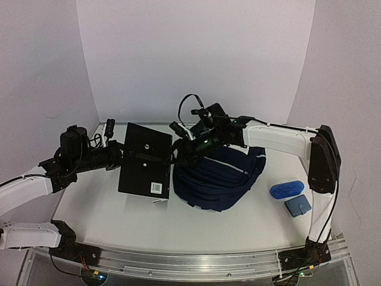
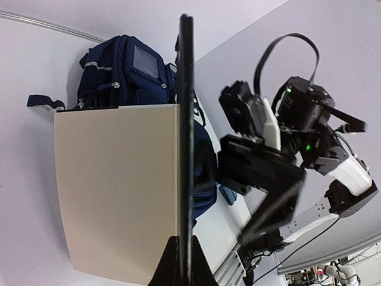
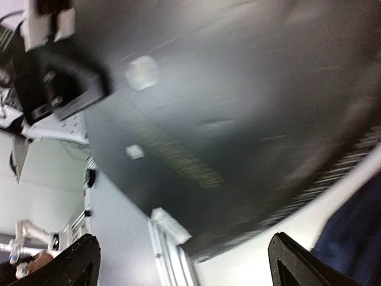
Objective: Pack the student bag
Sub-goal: Pick up the book from the center of the board.
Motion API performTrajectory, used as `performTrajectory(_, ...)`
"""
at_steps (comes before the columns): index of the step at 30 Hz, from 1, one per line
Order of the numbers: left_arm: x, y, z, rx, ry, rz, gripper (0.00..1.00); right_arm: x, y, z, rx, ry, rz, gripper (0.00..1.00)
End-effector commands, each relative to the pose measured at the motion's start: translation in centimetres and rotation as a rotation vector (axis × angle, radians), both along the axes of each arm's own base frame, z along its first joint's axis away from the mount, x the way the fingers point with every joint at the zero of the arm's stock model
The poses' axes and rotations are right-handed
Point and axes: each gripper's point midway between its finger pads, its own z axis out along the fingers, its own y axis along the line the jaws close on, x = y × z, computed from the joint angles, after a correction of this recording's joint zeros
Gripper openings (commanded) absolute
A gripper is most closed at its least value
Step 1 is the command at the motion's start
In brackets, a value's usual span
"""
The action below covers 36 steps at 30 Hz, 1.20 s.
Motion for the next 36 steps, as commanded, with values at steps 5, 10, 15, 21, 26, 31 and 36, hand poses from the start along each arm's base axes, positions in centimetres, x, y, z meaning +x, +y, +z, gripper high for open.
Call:
performTrajectory(5,-1.0,-1.4,10.6,-0.214,-0.279,-0.104,0.00,2.7,-2.0,0.6,-0.019,-0.073,-0.106,0.98)
performTrajectory(10,-1.0,-1.8,11.5,-0.265,-0.304,-0.120,0.00,-0.5,0.3,1.8,0.115,0.034,0.030,0.98)
performTrajectory(15,-0.2,-2.2,10.8,-0.294,-0.291,-0.117,0.00,-2.7,1.3,4.6,0.229,0.085,0.122,0.95)
performTrajectory(21,1.1,-2.9,8.6,-0.291,-0.234,-0.109,0.00,-3.0,1.3,7.3,0.292,0.076,0.128,0.68)
performTrajectory(26,1.9,-2.7,7.1,-0.233,-0.185,-0.064,0.06,-1.9,0.9,7.9,0.294,0.054,0.075,0.41)
performTrajectory(31,2.2,-1.3,6.4,-0.126,-0.148,0.020,0.32,0.7,-0.3,8.3,0.295,0.037,0.003,0.24)
performTrajectory(36,2.4,0.1,5.7,-0.014,-0.093,0.092,0.60,1.9,-1.0,9.6,0.311,0.007,-0.025,0.06)
